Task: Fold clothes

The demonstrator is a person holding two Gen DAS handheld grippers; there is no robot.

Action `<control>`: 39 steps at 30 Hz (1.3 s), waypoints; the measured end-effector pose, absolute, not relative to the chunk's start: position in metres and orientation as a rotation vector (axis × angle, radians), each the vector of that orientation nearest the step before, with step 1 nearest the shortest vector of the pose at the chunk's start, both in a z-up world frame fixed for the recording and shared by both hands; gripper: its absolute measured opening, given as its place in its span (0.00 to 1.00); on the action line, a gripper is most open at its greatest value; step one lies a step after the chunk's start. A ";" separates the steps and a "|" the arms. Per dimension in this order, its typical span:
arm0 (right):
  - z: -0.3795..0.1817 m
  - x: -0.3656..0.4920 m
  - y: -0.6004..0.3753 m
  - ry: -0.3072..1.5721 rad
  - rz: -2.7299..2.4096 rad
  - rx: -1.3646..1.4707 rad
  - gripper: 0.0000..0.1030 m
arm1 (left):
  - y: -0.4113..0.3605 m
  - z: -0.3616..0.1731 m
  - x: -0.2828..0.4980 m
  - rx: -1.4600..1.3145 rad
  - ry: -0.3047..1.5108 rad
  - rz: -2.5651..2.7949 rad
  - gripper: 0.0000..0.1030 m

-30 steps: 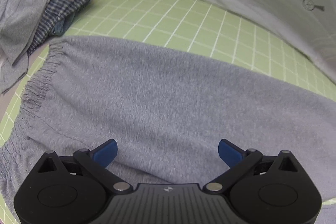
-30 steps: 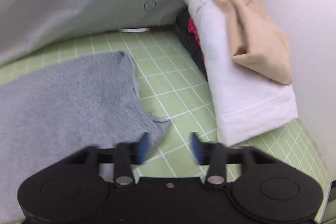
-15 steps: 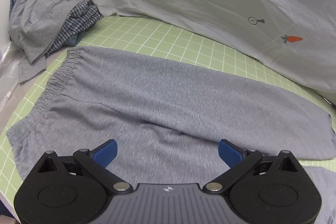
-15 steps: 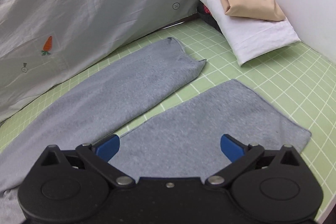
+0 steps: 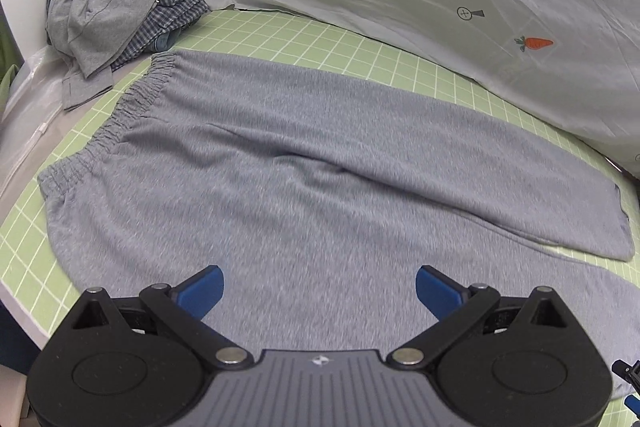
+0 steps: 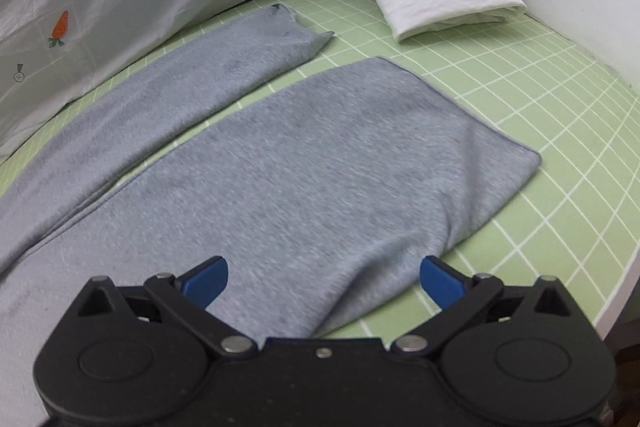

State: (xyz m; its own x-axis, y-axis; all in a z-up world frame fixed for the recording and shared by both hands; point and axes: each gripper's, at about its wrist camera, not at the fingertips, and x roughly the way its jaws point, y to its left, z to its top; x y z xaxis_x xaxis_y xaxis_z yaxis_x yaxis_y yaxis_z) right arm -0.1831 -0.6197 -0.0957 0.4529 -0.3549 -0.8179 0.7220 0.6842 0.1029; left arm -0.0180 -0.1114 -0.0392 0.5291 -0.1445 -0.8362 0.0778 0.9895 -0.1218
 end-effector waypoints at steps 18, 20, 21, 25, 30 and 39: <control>-0.107 -0.181 -0.647 0.949 -0.729 0.428 0.63 | -0.114 -0.028 -0.042 -0.088 0.998 -0.108 0.98; -0.103 -0.180 -0.642 0.946 -0.681 0.399 0.24 | -0.108 -0.027 -0.038 -0.105 0.993 -0.102 0.98; -0.102 -0.178 -0.641 0.953 -0.656 0.402 0.11 | -0.105 -0.026 -0.036 -0.112 0.991 -0.097 0.98; -0.095 -0.176 -0.637 0.930 -0.620 0.457 0.05 | -0.077 -0.032 -0.024 -0.160 0.999 -0.045 0.98; -0.078 -0.174 -0.630 0.889 -0.650 0.441 0.05 | -0.029 -0.042 -0.009 -0.245 1.016 0.042 0.98; -0.060 -0.159 -0.616 0.870 -0.739 0.419 0.05 | 0.067 -0.073 0.028 -0.323 1.082 0.208 0.98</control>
